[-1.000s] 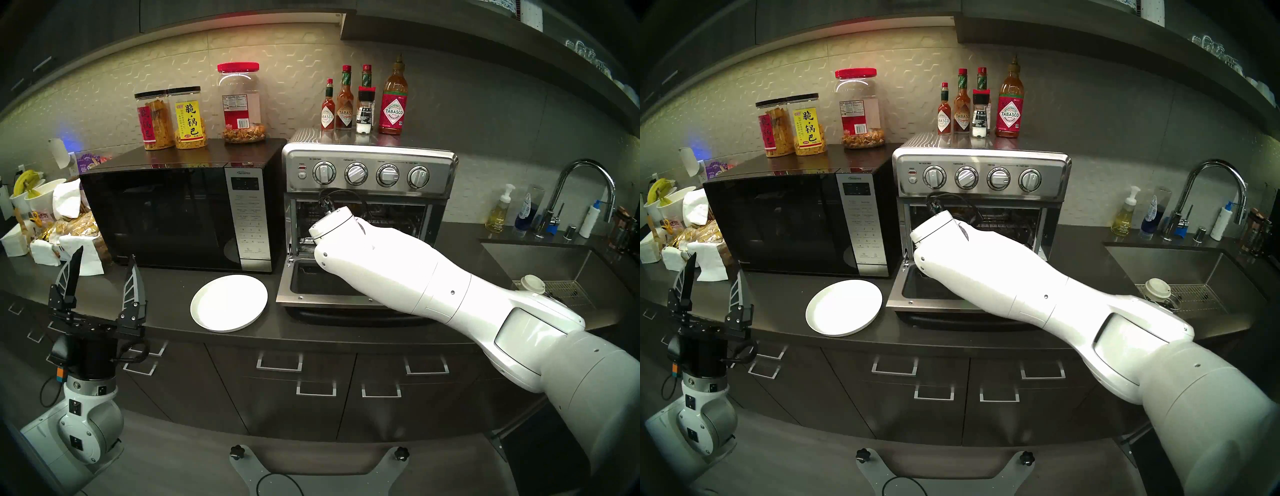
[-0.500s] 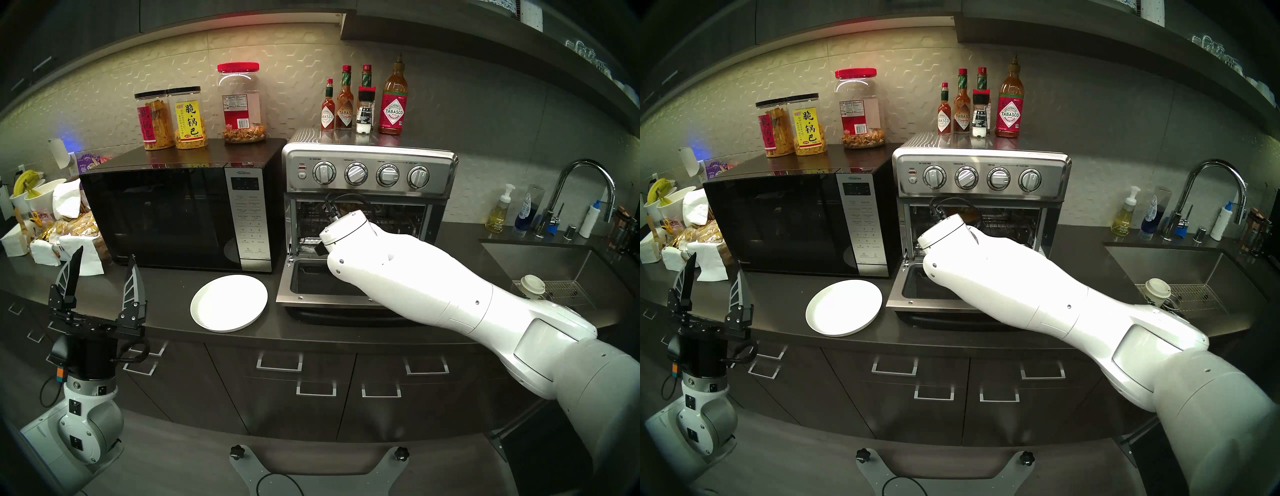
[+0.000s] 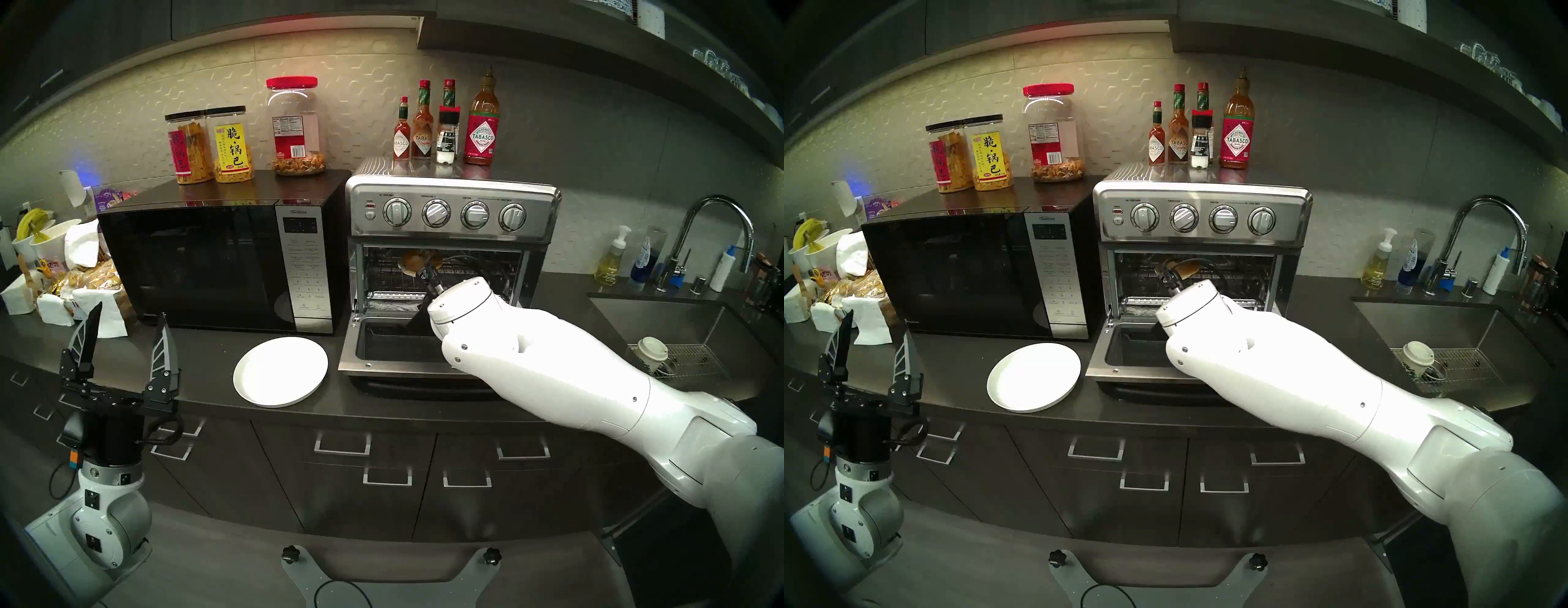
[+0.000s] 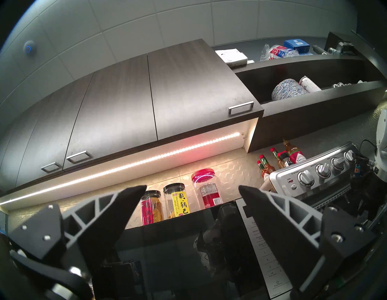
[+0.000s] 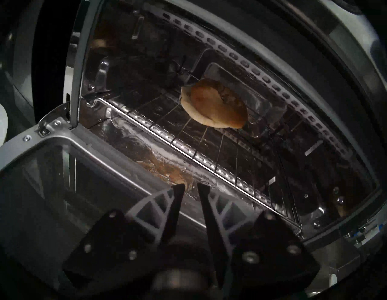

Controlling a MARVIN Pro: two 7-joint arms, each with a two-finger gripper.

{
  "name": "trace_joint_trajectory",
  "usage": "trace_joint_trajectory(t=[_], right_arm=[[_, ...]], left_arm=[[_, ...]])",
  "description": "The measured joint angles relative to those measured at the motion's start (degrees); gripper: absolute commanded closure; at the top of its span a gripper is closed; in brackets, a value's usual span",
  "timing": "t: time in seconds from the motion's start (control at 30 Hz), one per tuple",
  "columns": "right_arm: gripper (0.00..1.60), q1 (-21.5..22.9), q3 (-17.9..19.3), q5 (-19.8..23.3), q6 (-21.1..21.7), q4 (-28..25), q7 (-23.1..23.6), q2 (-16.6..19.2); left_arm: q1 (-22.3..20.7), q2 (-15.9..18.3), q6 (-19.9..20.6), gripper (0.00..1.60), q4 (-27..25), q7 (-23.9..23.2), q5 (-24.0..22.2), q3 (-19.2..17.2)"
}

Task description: Open the oven and place the bagel inside on the rack

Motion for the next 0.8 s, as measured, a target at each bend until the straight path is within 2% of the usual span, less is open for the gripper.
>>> trace_joint_trajectory(t=[0.03,0.2,0.27,0.8], right_arm=[[0.46,-0.7,0.4,-0.1,-0.1,-1.0,0.0,0.8],[0.32,-3.9,2.2,-0.5,-0.8,-4.9,0.1,4.1],[0.03,-5.3,3.0,-0.6,-1.3,-6.7,0.1,5.5],[0.0,-17.6,10.8,-0.8,-5.9,-18.8,4.5,16.5]], left_arm=[[0.0,0.0,0.0,0.0,0.0,0.0,0.0,0.0],[0.0,0.0,0.0,0.0,0.0,0.0,0.0,0.0],[0.0,0.0,0.0,0.0,0.0,0.0,0.0,0.0],[-0.1,0.0,0.0,0.0,0.0,0.0,0.0,0.1]])
